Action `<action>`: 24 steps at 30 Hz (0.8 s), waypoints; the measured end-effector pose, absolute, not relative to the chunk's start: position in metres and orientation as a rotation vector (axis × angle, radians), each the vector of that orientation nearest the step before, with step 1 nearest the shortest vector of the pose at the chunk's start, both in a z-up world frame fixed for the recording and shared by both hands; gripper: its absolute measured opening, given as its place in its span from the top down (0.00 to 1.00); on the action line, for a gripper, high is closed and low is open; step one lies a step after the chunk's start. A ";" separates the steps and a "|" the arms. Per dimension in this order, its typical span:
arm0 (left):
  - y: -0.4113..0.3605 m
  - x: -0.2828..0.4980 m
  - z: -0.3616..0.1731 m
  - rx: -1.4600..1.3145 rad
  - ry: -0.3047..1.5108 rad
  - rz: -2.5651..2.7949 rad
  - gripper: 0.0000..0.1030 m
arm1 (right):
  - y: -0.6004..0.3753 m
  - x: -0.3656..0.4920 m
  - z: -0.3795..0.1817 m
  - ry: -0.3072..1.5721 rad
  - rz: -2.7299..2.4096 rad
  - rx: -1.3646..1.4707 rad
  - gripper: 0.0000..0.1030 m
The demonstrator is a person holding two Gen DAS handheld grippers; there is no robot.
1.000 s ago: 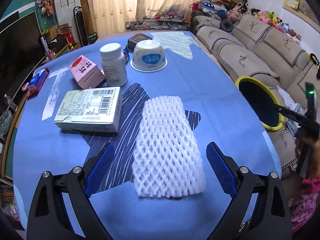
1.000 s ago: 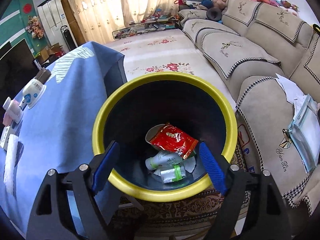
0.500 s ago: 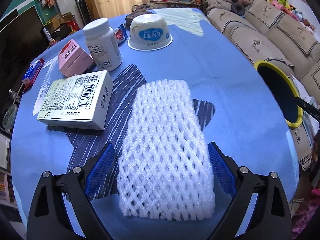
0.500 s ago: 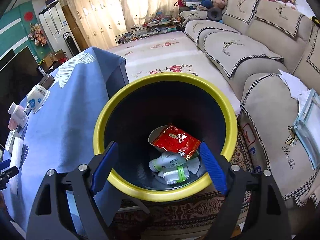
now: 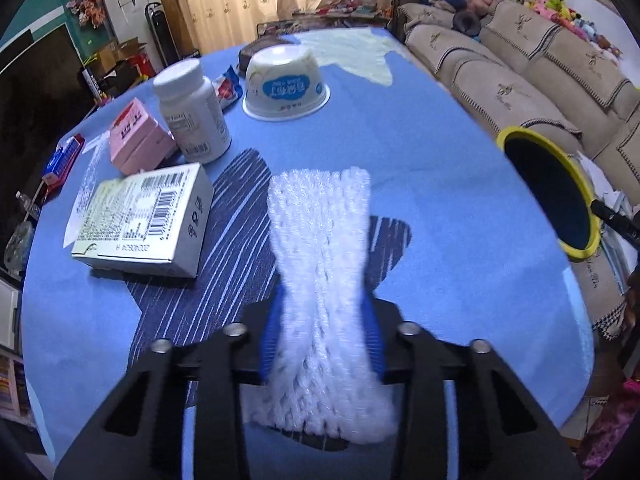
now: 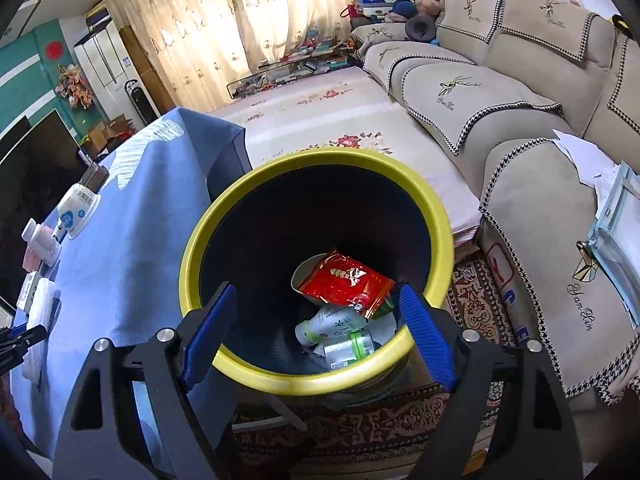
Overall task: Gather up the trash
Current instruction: 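Grasp the white foam fruit net with the left gripper, then carry the foam net over the bin and open the left gripper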
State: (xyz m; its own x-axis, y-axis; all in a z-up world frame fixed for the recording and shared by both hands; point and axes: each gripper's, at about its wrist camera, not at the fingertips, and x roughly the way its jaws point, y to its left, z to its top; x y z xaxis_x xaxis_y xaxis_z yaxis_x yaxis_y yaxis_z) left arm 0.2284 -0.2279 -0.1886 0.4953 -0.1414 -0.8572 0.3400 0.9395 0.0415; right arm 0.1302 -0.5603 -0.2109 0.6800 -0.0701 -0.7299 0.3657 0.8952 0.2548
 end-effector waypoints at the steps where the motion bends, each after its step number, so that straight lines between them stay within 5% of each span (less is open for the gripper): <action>1: -0.228 0.227 -0.185 0.205 1.009 -0.305 0.75 | -0.561 0.128 -0.211 0.786 -0.253 0.406 0.23; 15: -0.285 0.203 -0.144 0.225 0.933 -0.497 0.77 | -0.579 0.095 -0.202 0.725 -0.294 0.434 0.23; 24: -0.395 0.219 -0.129 0.293 0.865 -0.662 0.77 | -0.605 0.065 -0.198 0.716 -0.379 0.446 0.23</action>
